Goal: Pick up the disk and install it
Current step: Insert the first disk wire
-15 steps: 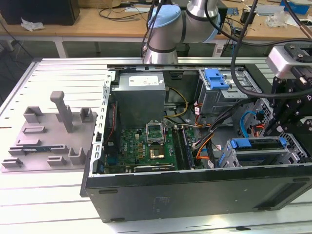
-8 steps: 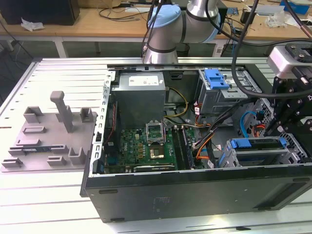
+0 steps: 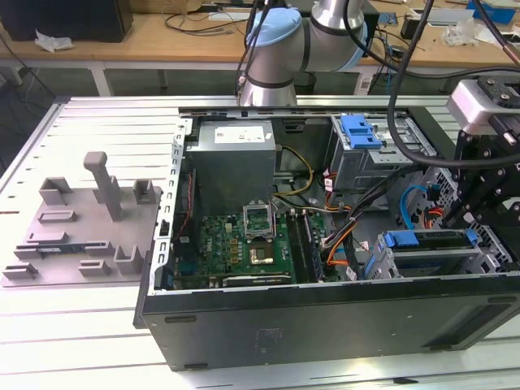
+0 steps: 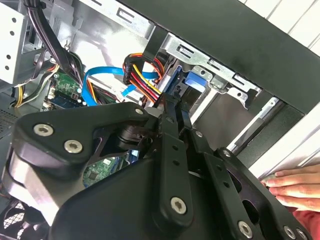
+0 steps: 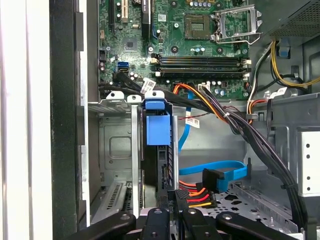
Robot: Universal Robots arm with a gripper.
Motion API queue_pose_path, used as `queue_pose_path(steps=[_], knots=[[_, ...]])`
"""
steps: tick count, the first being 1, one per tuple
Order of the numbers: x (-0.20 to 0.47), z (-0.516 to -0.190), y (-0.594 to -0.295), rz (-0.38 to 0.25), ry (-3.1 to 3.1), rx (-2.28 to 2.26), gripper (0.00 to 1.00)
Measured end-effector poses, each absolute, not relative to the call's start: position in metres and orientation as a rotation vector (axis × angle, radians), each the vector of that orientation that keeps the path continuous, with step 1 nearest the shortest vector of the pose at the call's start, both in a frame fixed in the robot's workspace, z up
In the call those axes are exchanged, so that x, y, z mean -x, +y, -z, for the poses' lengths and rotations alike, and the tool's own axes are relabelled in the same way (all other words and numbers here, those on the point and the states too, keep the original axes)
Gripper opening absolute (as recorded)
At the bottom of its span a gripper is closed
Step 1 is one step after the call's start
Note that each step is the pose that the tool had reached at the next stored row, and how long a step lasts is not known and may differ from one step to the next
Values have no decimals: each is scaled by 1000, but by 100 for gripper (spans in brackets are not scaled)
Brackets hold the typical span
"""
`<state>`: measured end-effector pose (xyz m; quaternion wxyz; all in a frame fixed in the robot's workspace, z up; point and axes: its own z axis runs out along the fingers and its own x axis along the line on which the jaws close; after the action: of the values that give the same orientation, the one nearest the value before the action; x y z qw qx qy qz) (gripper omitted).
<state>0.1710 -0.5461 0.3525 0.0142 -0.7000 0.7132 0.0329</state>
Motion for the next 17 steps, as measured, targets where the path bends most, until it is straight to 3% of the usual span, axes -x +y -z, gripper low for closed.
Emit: queue_pose_path(steps=[17], knots=[[-170, -350, -547, -91, 2215, 2175, 17]])
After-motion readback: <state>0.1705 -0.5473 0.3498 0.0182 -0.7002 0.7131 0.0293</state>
